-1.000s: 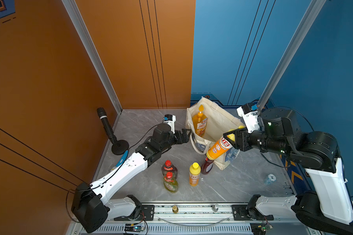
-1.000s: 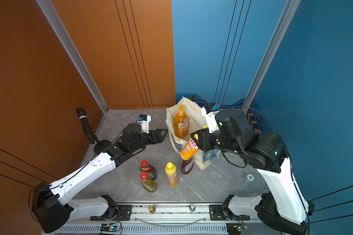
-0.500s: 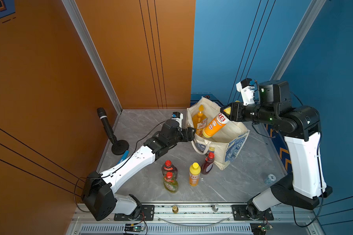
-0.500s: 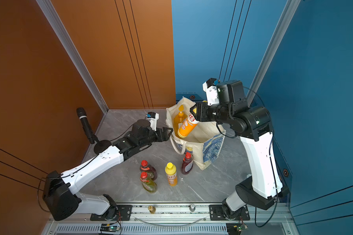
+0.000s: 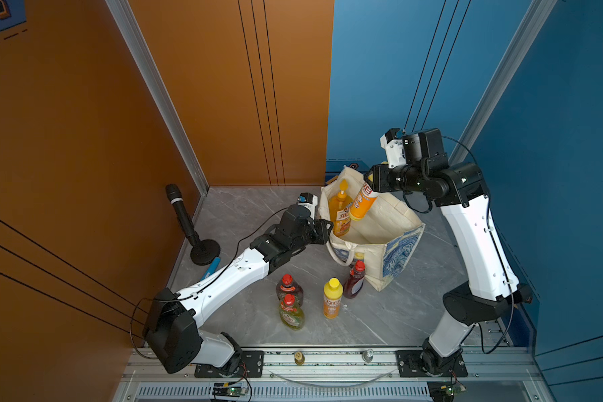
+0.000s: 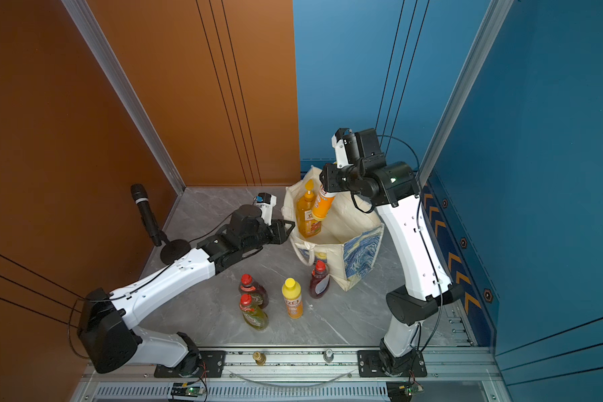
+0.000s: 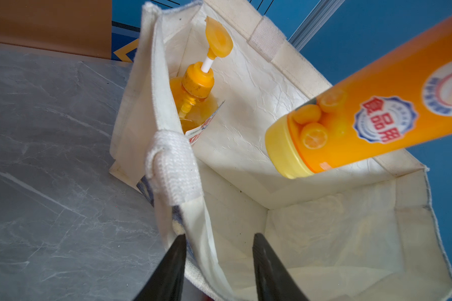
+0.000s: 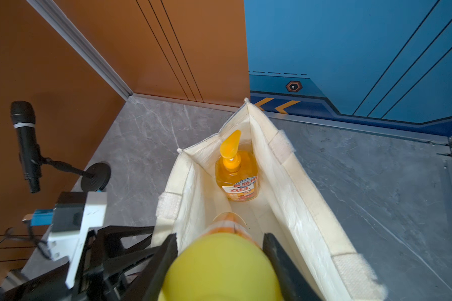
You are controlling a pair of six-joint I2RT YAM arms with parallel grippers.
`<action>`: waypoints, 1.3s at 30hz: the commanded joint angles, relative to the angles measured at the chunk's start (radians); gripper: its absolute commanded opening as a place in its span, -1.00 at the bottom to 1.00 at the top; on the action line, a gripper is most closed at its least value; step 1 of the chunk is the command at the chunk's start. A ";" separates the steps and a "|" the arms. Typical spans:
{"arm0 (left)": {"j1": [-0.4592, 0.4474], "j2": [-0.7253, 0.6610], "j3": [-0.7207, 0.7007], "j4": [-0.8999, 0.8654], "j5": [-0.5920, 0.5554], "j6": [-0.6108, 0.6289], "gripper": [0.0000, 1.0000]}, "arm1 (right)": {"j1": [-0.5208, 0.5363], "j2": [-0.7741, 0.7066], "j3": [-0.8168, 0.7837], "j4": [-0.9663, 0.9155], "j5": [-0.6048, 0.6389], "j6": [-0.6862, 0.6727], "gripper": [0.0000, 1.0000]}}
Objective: Pack dish soap into the shopping bag
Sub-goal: Place the bottle of dish soap in the shopping bag.
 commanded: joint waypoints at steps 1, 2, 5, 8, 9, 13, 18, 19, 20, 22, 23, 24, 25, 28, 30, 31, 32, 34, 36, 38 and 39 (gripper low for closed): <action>-0.010 0.017 0.026 0.002 0.018 0.008 -0.25 | -0.001 -0.023 -0.073 0.197 0.079 -0.046 -0.78; -0.010 0.018 0.025 0.005 0.018 0.006 -0.26 | -0.001 -0.031 -0.120 0.237 0.087 -0.047 -0.78; -0.013 0.018 0.019 0.017 0.017 0.000 -0.27 | 0.004 -0.056 -0.252 0.351 0.112 -0.052 -0.79; -0.013 0.018 0.014 0.027 0.018 -0.004 -0.30 | 0.010 -0.077 -0.372 0.454 0.147 -0.060 -0.80; -0.015 0.018 0.011 0.031 0.019 -0.005 -0.30 | 0.011 -0.083 -0.405 0.484 0.159 -0.061 -0.80; -0.017 0.018 0.005 0.038 0.016 -0.008 -0.30 | 0.013 -0.094 -0.509 0.586 0.169 -0.063 -0.81; -0.021 0.018 -0.009 0.047 0.018 -0.013 -0.31 | 0.013 -0.086 -0.587 0.683 0.179 -0.070 -0.83; -0.021 0.017 -0.010 0.048 0.017 -0.015 -0.31 | 0.014 -0.082 -0.591 0.695 0.181 -0.072 -0.84; -0.021 0.018 -0.012 0.048 0.015 -0.017 -0.31 | 0.014 -0.080 -0.619 0.715 0.183 -0.075 -0.84; -0.024 0.018 -0.016 0.051 0.018 -0.023 -0.31 | 0.016 -0.076 -0.656 0.763 0.192 -0.079 -0.85; -0.024 0.018 -0.017 0.051 0.019 -0.024 -0.31 | 0.015 -0.073 -0.675 0.789 0.196 -0.081 -0.85; -0.026 0.018 -0.018 0.051 0.022 -0.024 -0.32 | 0.015 -0.070 -0.688 0.811 0.201 -0.081 -0.85; -0.027 0.017 -0.019 0.051 0.023 -0.025 -0.32 | 0.016 -0.066 -0.704 0.835 0.205 -0.082 -0.85; -0.029 0.011 -0.021 0.051 0.021 -0.025 -0.32 | 0.020 -0.058 -0.747 0.905 0.221 -0.083 -0.87; -0.029 0.002 -0.027 0.051 0.017 -0.024 -0.32 | 0.022 -0.054 -0.775 0.949 0.230 -0.084 -0.87; -0.029 0.000 -0.030 0.051 0.014 -0.025 -0.32 | 0.022 -0.054 -0.784 0.970 0.234 -0.084 -0.87; -0.029 -0.005 -0.035 0.051 0.011 -0.024 -0.32 | 0.022 -0.053 -0.796 0.989 0.237 -0.084 -0.87; -0.030 -0.010 -0.040 0.051 0.010 -0.024 -0.32 | 0.023 -0.051 -0.814 1.021 0.248 -0.083 -0.87; -0.030 -0.014 -0.044 0.051 0.007 -0.022 -0.33 | 0.021 -0.052 -0.832 1.053 0.252 -0.084 -0.87; -0.030 -0.017 -0.045 0.051 0.006 -0.023 -0.33 | 0.022 -0.050 -0.845 1.075 0.256 -0.082 -0.87; -0.030 -0.020 -0.046 0.051 0.006 -0.022 -0.34 | 0.022 -0.049 -0.853 1.089 0.256 -0.084 -0.86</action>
